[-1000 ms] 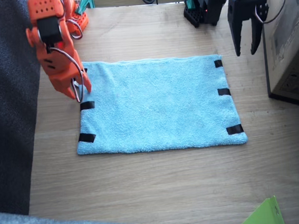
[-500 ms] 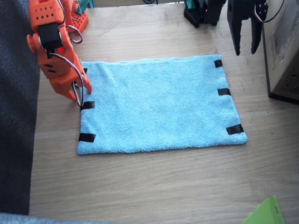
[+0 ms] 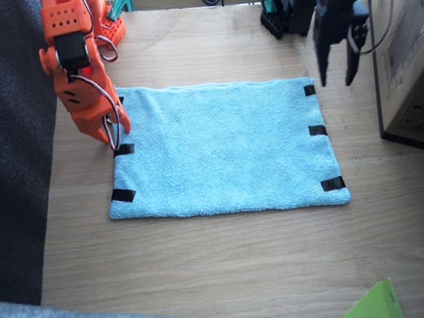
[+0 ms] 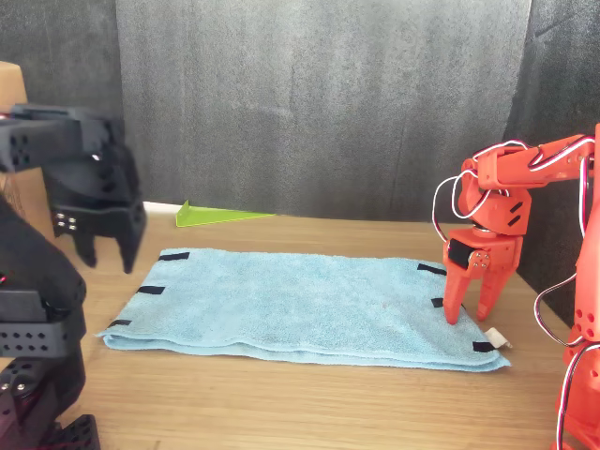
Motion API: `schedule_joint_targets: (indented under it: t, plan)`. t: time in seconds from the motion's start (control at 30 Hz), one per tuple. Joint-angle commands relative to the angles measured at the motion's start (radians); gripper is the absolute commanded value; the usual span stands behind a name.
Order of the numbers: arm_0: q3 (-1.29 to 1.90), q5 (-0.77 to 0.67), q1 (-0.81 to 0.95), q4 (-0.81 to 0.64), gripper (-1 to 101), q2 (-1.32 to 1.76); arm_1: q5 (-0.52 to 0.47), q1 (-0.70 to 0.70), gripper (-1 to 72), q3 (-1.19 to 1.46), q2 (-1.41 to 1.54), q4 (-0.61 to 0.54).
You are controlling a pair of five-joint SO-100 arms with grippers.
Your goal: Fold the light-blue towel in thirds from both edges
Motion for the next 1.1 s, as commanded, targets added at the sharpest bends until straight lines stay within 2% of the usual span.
schedule_joint_targets:
  t: [0.0, 0.7, 1.07]
  plan:
    - [-0.051, 0.020, 0.021, 0.008, 30, -0.041, 0.011, 0.025, 25.7, 0.006, 0.000, -0.015]
    - [-0.308, 0.011, -0.041, 0.040, 30, -0.419, -0.025, 0.003, 25.9, 0.000, -0.002, -0.012]
    - [-0.295, 0.021, -0.020, 0.046, 29, -0.443, -0.028, -0.005, 25.9, 0.000, 0.003, -0.005]
